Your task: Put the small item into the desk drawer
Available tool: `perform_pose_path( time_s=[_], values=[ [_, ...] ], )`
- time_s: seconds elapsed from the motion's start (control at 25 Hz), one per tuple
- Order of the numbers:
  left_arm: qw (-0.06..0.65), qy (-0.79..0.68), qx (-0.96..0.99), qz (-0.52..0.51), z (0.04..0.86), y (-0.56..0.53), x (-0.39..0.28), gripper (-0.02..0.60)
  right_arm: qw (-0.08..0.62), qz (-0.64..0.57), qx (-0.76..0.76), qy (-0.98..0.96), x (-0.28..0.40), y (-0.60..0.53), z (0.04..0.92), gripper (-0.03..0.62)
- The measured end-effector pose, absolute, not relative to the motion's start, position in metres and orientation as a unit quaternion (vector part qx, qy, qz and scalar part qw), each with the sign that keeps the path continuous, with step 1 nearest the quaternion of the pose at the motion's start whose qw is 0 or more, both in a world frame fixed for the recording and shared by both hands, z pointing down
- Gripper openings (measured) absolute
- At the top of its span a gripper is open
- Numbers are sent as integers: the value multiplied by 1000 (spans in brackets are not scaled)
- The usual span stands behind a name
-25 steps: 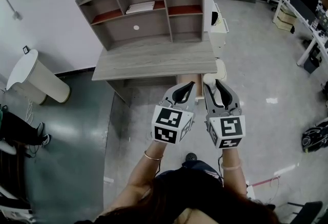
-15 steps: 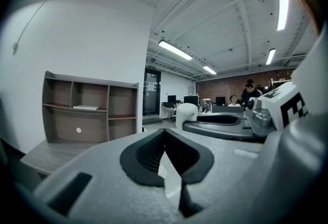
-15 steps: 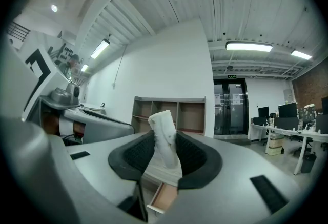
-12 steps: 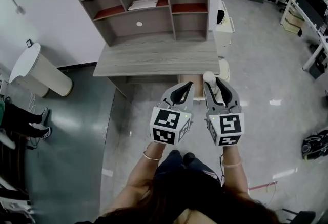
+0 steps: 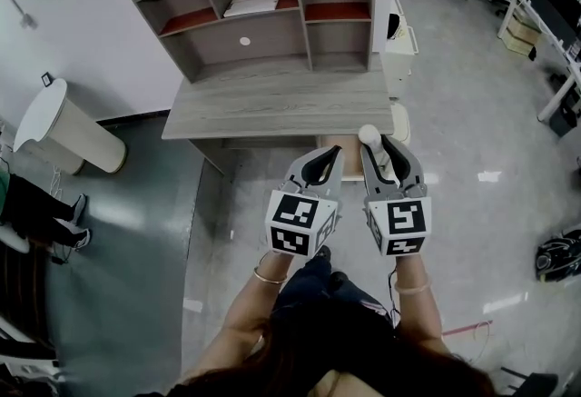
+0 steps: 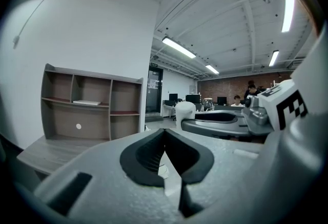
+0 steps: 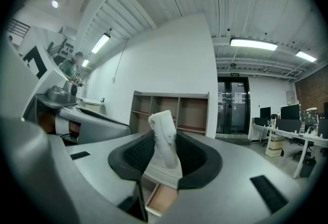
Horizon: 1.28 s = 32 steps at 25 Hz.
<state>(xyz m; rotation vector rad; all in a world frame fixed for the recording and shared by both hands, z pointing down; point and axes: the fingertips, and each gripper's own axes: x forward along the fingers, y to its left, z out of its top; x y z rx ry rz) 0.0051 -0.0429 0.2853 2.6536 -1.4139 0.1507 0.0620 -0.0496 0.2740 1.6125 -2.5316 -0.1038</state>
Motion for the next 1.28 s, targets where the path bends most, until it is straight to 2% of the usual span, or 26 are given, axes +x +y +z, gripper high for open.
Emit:
perform_pose_path(
  time_s=[0.56, 1.28],
  values=[
    [75, -442, 892, 52, 307, -125, -22, 15, 116, -48, 540, -832, 28, -127, 301, 127],
    [111, -423, 897, 65, 366, -191, -32, 15, 201, -38, 541, -816, 28, -181, 374, 128]
  ],
)
